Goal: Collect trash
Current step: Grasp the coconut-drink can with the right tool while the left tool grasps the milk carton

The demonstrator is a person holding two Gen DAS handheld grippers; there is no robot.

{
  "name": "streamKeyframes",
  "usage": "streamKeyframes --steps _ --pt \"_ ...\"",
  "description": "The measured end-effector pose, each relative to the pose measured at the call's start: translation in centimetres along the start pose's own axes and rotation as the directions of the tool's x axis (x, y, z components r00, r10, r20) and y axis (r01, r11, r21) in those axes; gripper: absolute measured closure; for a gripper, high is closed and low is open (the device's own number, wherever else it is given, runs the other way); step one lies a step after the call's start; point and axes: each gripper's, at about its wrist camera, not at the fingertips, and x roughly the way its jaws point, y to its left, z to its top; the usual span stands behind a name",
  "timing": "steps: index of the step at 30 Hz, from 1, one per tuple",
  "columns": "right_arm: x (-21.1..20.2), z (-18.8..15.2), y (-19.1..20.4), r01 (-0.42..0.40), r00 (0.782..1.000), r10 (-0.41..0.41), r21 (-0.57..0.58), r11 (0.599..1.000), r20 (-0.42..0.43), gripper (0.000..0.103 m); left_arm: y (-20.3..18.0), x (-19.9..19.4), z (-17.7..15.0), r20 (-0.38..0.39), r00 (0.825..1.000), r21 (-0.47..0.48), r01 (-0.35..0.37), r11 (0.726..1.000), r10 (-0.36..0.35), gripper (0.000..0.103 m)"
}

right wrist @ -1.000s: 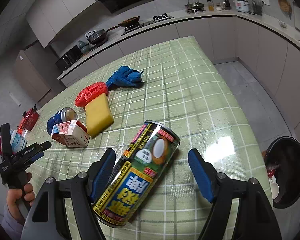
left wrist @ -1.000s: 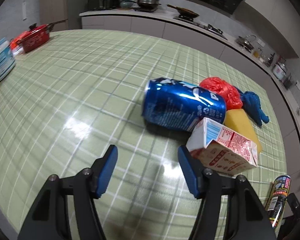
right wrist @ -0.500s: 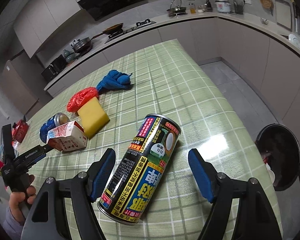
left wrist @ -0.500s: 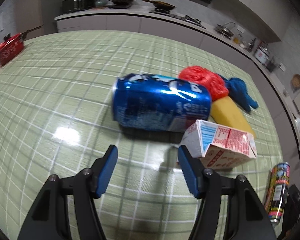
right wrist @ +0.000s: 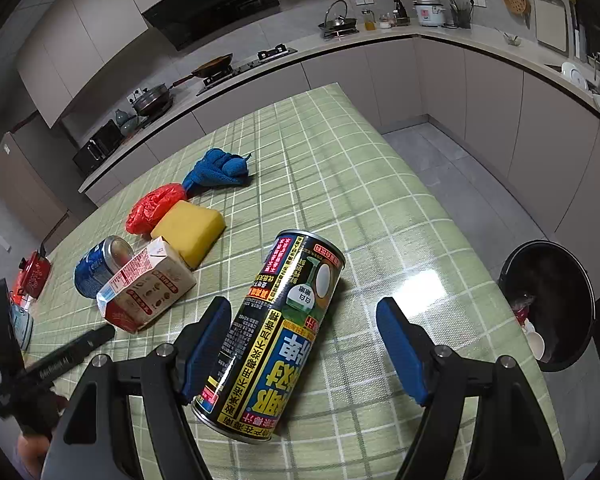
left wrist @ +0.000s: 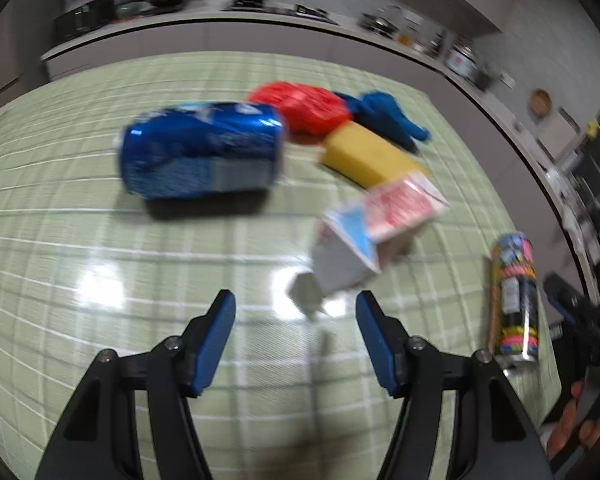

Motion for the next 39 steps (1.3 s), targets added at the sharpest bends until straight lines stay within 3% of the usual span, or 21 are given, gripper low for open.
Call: streamKeyframes --steps 5,10,16,21,30,37,39 --pt "-0.1 0.0 0.0 -0.003 1.0 0.003 0.008 1.0 -0.003 0.026 -2.6 -0.4 -0.7 -0.031 0.998 0.084 0.064 0.994 -0.061 0.039" --pt "-0.1 -0.1 0.0 -0.027 1.0 0.028 0.03 0.999 -0.01 0.026 -3.6 -2.2 1.3 0.041 0.998 0.109 0.049 0.993 -0.054 0.039" --pt "0.6 -0.3 0.4 -0.054 0.998 0.055 0.044 0.998 -0.031 0.026 -4.0 -0.8 3.9 0.076 0.997 0.137 -0.004 0.991 -0.006 0.034" --pt "0.9 -0.5 0.7 -0.052 0.998 0.054 0.04 0.998 -0.035 0.026 -3.5 0.9 3.8 0.025 1.0 0.138 0.004 0.99 -0.007 0.034" --pt "2.0 -0.9 0.9 -0.045 0.996 0.049 0.058 0.997 -0.072 0.026 -5.5 0.0 1.7 -0.045 0.992 0.163 0.126 0.979 -0.12 0.034" --pt "2.9 -1.1 0.9 -0.023 0.995 0.029 0.058 0.998 -0.097 0.026 -6.5 2.1 2.8 -0.044 0.998 0.182 0.043 0.982 -0.036 0.035" --pt "3.2 -1.2 0.9 -0.031 0.994 0.038 0.062 0.998 -0.103 0.026 -6.5 2.5 2.8 -0.054 0.997 0.174 0.055 0.983 -0.046 0.043"
